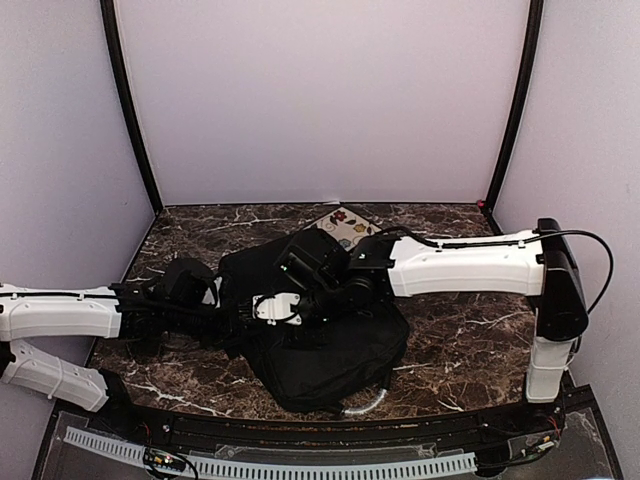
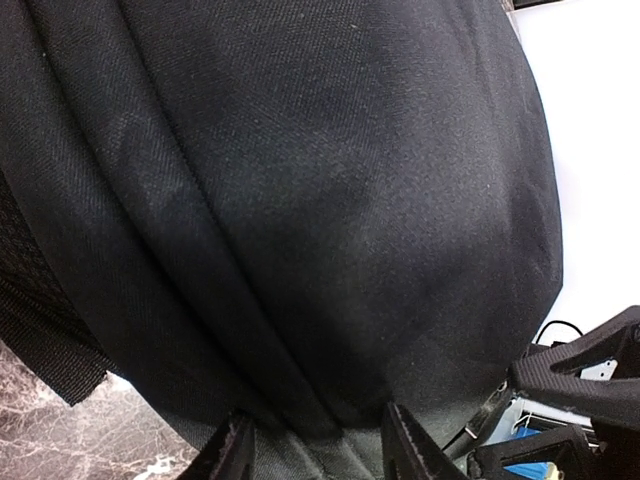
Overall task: Pack the student bag
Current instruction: Hold the lower front pocket of the student bag, then grab the lower front pocket of the student bag.
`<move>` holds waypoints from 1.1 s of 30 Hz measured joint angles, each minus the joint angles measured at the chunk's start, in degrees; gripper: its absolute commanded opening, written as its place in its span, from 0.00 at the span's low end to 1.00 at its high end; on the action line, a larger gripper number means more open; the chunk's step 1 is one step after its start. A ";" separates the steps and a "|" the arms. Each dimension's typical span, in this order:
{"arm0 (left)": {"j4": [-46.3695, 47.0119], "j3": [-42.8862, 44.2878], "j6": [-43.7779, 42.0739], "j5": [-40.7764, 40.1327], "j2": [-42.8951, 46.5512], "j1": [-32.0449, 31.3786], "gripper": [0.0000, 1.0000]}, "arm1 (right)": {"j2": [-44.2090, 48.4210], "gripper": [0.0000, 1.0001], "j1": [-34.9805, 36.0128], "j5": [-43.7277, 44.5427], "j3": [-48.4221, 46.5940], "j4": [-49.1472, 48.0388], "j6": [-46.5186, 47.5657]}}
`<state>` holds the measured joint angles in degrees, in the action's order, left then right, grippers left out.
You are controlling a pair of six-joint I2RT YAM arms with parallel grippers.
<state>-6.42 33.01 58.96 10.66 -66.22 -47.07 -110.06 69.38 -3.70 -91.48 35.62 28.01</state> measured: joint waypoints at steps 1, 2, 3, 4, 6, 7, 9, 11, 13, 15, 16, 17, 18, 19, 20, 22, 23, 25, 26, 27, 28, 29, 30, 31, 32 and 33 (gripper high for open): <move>0.17 -0.15 0.00 0.00 0.00 0.00 0.44 | -0.09 0.49 0.13 0.11 0.00 0.11 0.02; 0.31 -0.22 0.02 -0.02 0.00 0.00 0.43 | -0.24 0.47 0.26 0.37 0.00 0.11 0.04; 0.39 -0.28 0.00 -0.04 0.00 0.00 0.42 | -0.55 0.45 0.35 0.74 -0.04 0.09 0.02; 0.46 -0.37 -0.02 -0.04 0.00 0.00 0.42 | -0.96 0.45 0.39 1.18 -0.11 0.11 0.00; 0.55 -0.57 0.00 -0.09 0.00 0.02 0.41 | -1.90 0.43 0.44 2.36 -0.15 0.07 -0.04; 0.55 -0.66 -0.02 -0.09 0.00 0.04 0.41 | -2.36 0.40 0.46 3.02 -0.20 -0.02 -0.07; 0.70 -0.92 -0.02 -0.09 0.00 0.09 0.40 | -2.89 0.32 0.55 4.17 -0.44 -0.11 -0.24; 0.96 -1.14 -0.02 -0.09 -0.04 0.09 0.39 | -2.91 0.25 0.66 5.35 -0.55 -0.28 -0.35; 1.20 -1.20 -0.02 -0.09 -0.13 0.09 0.39 | -2.91 0.23 0.92 6.45 -0.57 -0.37 -0.79; 1.27 -1.20 -0.02 -0.13 -0.15 0.09 0.39 | -2.89 0.20 1.20 7.48 -0.57 -0.48 -1.09; 1.33 -1.20 -0.02 -0.13 -0.15 0.11 0.39 | -2.86 0.17 1.31 7.96 -0.57 -0.52 -1.29; 1.42 -1.20 -0.02 -0.15 -0.20 0.11 0.39 | -2.78 0.14 1.42 8.41 -0.52 -0.61 -1.49; 1.53 -1.20 -0.04 -0.17 -0.24 0.11 0.38 | -2.69 0.11 1.51 8.74 -0.39 -0.72 -1.62; 1.64 -1.20 -0.07 -0.17 -0.31 0.11 0.38 | -2.43 0.09 1.57 9.01 -0.11 -0.90 -1.75; 1.75 -1.20 -0.07 -0.15 -0.35 0.11 0.38 | -2.05 0.07 1.62 9.27 0.35 -1.16 -1.95; 2.05 -1.20 -0.07 -0.02 -0.50 0.09 0.38 | -1.03 0.05 1.66 9.81 1.33 -1.49 -2.34; 2.12 -1.20 -0.11 0.02 -0.52 0.09 0.38 | -0.96 0.03 1.64 9.86 1.40 -1.49 -2.29; 2.12 -1.20 -0.20 0.02 -0.55 0.09 0.37 | -0.81 0.01 1.64 9.97 1.57 -1.49 -2.64; 2.12 -1.20 -0.24 0.02 -0.55 0.09 0.37 | -0.81 0.00 1.64 9.94 1.62 -1.53 -2.82; 2.12 -1.20 -0.24 0.04 -0.55 0.09 0.37 | -0.81 0.00 1.62 9.92 1.64 -1.53 -2.95; 2.12 -1.20 -0.26 0.02 -0.55 0.09 0.37 | -0.81 0.00 1.60 9.86 1.64 -1.55 -3.04; 2.12 -1.20 -0.26 0.02 -0.59 0.09 0.37 | -0.74 0.00 1.55 9.70 1.66 -1.57 -3.17; 2.12 -1.20 -0.28 0.04 -0.61 0.09 0.37 | -0.68 0.00 1.53 9.55 1.70 -1.57 -3.19; 2.12 -1.20 -0.28 0.04 -0.63 0.09 0.37 | -0.52 0.01 1.46 9.33 1.79 -1.55 -3.21; 2.12 -1.20 -0.31 0.02 -0.63 0.09 0.36 | -0.33 0.02 1.42 9.25 1.90 -1.51 -3.23; 2.10 -1.20 -0.33 0.02 -0.63 0.09 0.36 | -0.15 0.02 1.38 9.18 1.99 -1.40 -3.23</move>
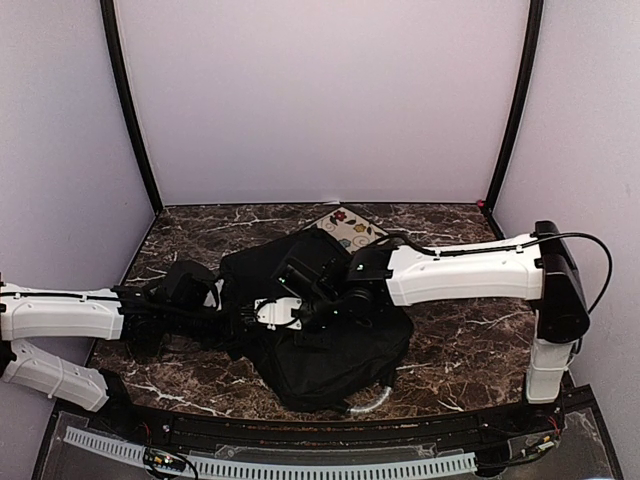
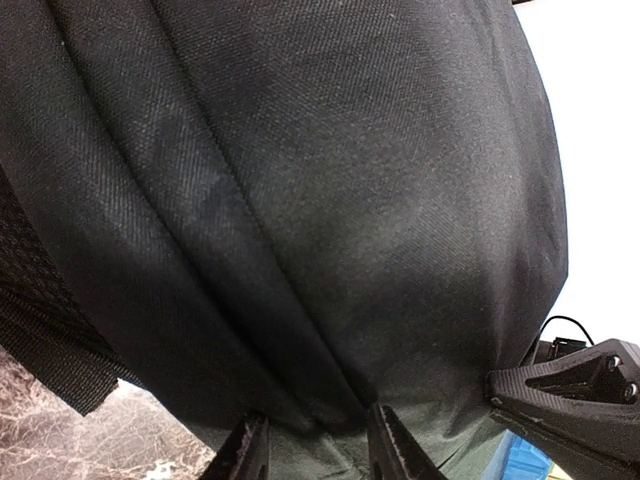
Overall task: Pack the student bag
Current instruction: Place the student bag in the lower front pocket.
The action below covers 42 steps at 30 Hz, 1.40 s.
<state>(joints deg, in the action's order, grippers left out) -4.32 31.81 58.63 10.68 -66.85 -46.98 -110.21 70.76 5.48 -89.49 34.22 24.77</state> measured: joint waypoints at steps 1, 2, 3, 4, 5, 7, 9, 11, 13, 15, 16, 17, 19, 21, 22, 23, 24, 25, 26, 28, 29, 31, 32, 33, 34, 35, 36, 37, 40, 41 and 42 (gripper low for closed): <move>0.00 0.00 -0.04 0.00 0.00 0.00 0.36 | 0.22 0.02 -0.02 -0.02 0.22 0.02 -0.02; 0.00 0.00 -0.11 0.00 0.00 0.00 0.36 | 0.48 0.03 -0.04 -0.02 0.55 0.00 -0.02; -0.02 0.00 -0.15 0.00 0.00 0.00 0.36 | 0.79 0.05 -0.11 -0.04 0.96 -0.04 -0.02; -0.02 0.00 -0.17 -0.02 0.00 0.00 0.36 | 1.09 0.09 -0.20 -0.09 1.33 -0.02 -0.02; -0.02 0.00 -0.22 -0.04 0.00 0.00 0.36 | 1.31 0.11 -0.28 -0.15 1.60 0.11 -0.07; -0.04 0.00 -0.37 -0.09 0.00 0.00 0.36 | 1.64 0.12 -0.37 -0.28 1.95 0.37 -0.26; -0.07 0.00 -0.52 -0.17 0.00 0.00 0.36 | 2.01 0.11 -0.42 -0.26 2.29 0.55 -0.26; -0.07 0.00 -0.63 -0.20 -0.02 0.02 0.36 | 2.34 0.10 -0.55 -0.26 2.62 0.59 -0.26; -0.07 0.00 -0.85 -0.22 -0.07 0.02 0.36 | 2.56 0.07 -0.63 -0.28 2.75 0.72 -0.24; -0.09 0.00 -1.05 -0.22 -0.26 0.09 0.36 | 2.89 0.04 -0.66 -0.20 2.84 0.96 -0.24; -0.07 0.00 -1.09 -0.20 -0.35 0.13 0.36 | 3.02 0.03 -0.68 -0.11 2.95 1.01 -0.15; -0.07 0.00 -1.20 -0.22 -0.44 0.22 0.36 | 3.26 0.01 -0.74 -0.09 3.21 1.01 -0.24; -0.07 0.00 -1.27 -0.22 -0.50 0.22 0.35 | 3.50 0.00 -0.92 -0.17 3.43 1.01 -0.24; -0.07 0.00 -1.42 -0.22 -0.57 0.22 0.36 | 3.61 0.00 -1.14 -0.44 3.50 1.14 -0.28; -0.07 0.00 -1.46 -0.22 -0.59 0.22 0.36 | 3.67 0.00 -1.31 -0.72 3.50 1.25 -0.33; -0.07 0.00 -1.46 -0.22 -0.59 0.22 0.36 | 3.72 0.00 -1.51 -1.03 3.50 1.40 -0.46; -0.07 0.00 -1.51 -0.22 -0.59 0.24 0.35 | 3.74 0.00 -1.70 -1.31 3.50 1.51 -0.52; -0.07 0.00 -1.55 -0.22 -0.61 0.24 0.35 | 3.78 0.00 -1.95 -1.70 3.50 1.66 -0.68; -0.07 0.00 -1.64 -0.20 -0.61 0.24 0.35 | 3.80 0.05 -2.19 -2.05 3.50 1.86 -0.74; -0.07 0.00 -1.95 -0.11 -0.68 0.24 0.40 | 3.82 0.17 -2.49 -2.60 3.50 2.03 -0.98; -0.07 0.02 -2.14 0.00 -0.68 0.24 0.44 | 3.82 0.22 -2.58 -2.71 3.50 2.08 -1.05; -0.04 0.02 -2.71 0.42 -0.68 0.26 0.50 | 3.85 0.29 -2.84 -3.15 3.52 2.10 -1.11; -0.02 0.02 -2.89 0.72 -0.63 0.28 0.52 | 3.89 0.33 -2.97 -3.54 3.63 2.05 -0.72; 0.02 0.02 -2.97 1.18 -0.52 0.28 0.53 | 4.02 0.35 -3.02 -3.98 4.02 1.92 -0.24; 0.15 -0.07 -2.91 1.90 -0.33 0.28 0.54 | 4.31 0.37 -3.02 -4.37 4.68 1.62 0.17; 0.57 -0.35 -2.86 2.45 0.00 0.28 0.55 | 4.57 0.38 -3.02 -4.46 5.35 1.33 0.26; 1.53 -1.03 -2.56 3.30 0.63 0.28 0.55 | 4.98 0.38 -2.99 -4.50 6.25 0.83 0.72; 2.64 -2.10 -2.01 4.11 1.53 0.33 0.55 | 5.31 0.38 -2.99 -4.55 7.02 0.24 0.94; 6.54 -5.99 0.20 6.29 3.82 0.13 0.56 | 5.84 0.38 -2.99 -4.55 8.59 -1.53 1.44; 8.13 -7.32 1.07 6.86 4.07 -0.07 0.56 | 5.86 0.37 -2.99 -4.52 8.92 -1.99 1.51; 9.79 -8.33 1.84 7.37 3.89 -0.35 0.56 | 5.86 0.37 -2.97 -4.50 9.16 -2.32 1.53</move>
<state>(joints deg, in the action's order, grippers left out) 5.48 23.49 60.47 18.04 -62.96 -47.33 -104.36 67.79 0.97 -80.34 31.90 26.30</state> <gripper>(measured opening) 0.557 0.378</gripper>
